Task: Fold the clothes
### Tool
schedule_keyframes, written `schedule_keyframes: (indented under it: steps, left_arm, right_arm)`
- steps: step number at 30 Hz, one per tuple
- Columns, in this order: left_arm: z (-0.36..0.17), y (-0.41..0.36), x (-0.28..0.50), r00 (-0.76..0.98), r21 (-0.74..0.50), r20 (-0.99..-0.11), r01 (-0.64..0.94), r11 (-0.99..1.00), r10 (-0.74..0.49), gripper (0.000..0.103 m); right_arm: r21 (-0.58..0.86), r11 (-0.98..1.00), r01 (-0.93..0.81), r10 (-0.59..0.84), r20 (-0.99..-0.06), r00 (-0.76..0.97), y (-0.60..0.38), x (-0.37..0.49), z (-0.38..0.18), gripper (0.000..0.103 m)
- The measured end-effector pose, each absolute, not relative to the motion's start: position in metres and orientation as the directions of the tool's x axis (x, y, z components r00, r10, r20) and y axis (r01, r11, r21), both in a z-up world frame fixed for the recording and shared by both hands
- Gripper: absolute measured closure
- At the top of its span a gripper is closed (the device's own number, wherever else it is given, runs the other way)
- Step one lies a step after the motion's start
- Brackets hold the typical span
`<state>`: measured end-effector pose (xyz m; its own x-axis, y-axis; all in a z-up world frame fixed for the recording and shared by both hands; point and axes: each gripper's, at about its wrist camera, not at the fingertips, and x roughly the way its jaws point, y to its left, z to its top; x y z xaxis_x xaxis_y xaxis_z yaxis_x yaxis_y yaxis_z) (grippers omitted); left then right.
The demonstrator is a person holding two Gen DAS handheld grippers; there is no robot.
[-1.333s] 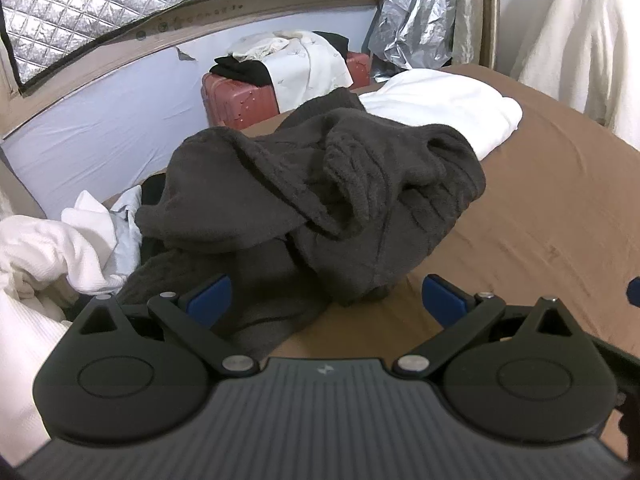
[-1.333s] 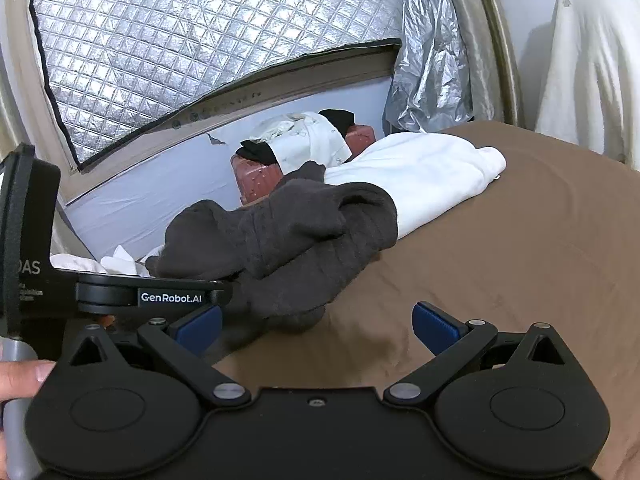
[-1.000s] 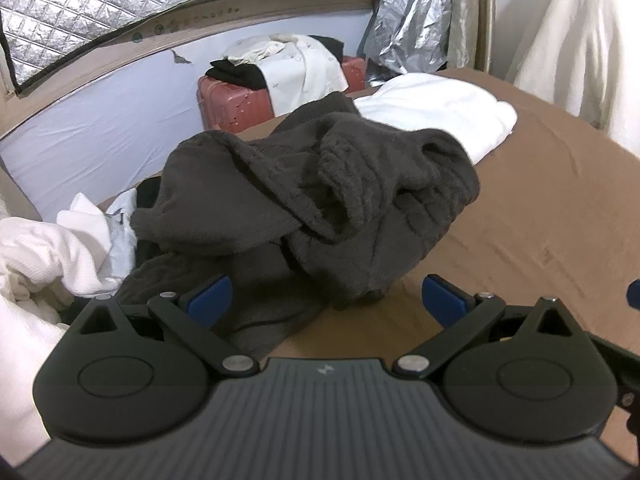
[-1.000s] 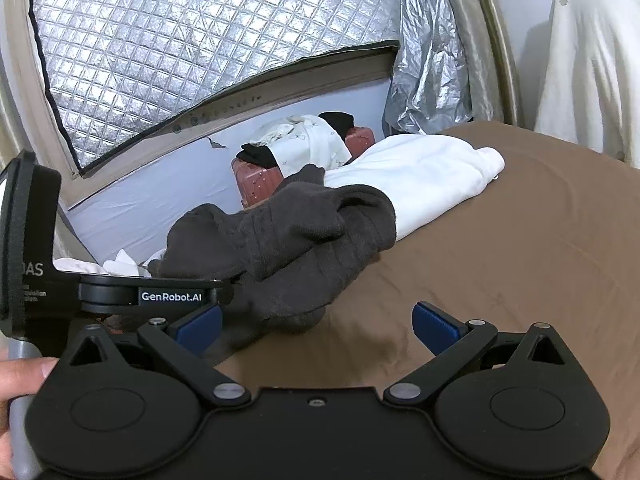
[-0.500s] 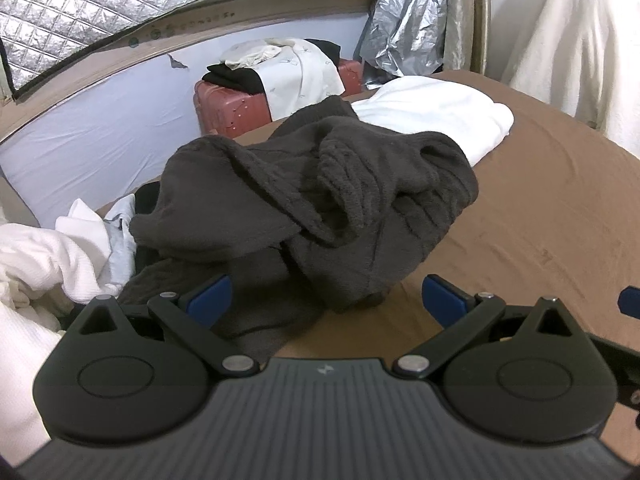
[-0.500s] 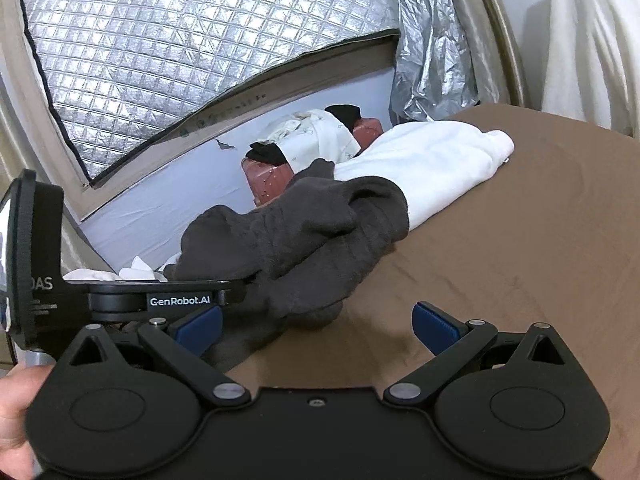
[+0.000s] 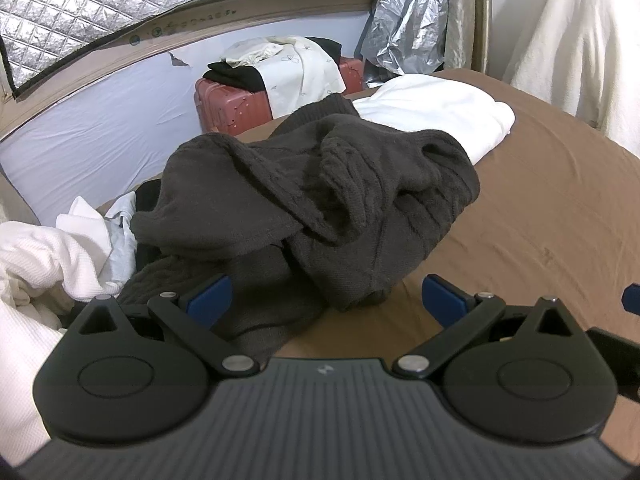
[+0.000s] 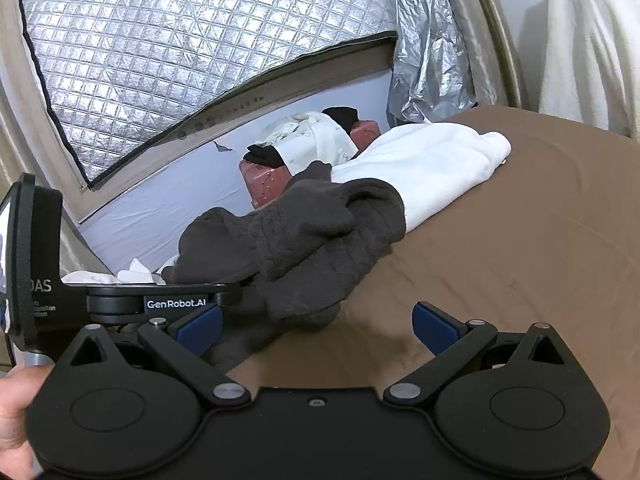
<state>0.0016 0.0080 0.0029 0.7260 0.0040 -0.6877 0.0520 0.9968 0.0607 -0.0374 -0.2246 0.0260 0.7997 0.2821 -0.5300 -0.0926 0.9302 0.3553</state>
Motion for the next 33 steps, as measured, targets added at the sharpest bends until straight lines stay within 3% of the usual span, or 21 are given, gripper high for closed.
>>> schedule_keyframes:
  steps: [29, 33]
  left_arm:
    - [-0.0025, 0.0109, 0.0056, 0.702, 0.019, -0.711, 0.060, 0.998, -0.029, 0.000]
    - [-0.0049, 0.0101, 0.0073, 0.722, 0.093, -0.687, -0.021, 0.995, 0.079, 0.000]
  right_arm:
    - [0.359, 0.930, -0.076, 0.274, -0.541, 0.795, -0.2246, -0.0367, 0.0192, 0.000]
    - [0.396, 0.915, -0.081, 0.295, -0.515, 0.805, -0.2294, -0.0358, 0.0164, 0.000]
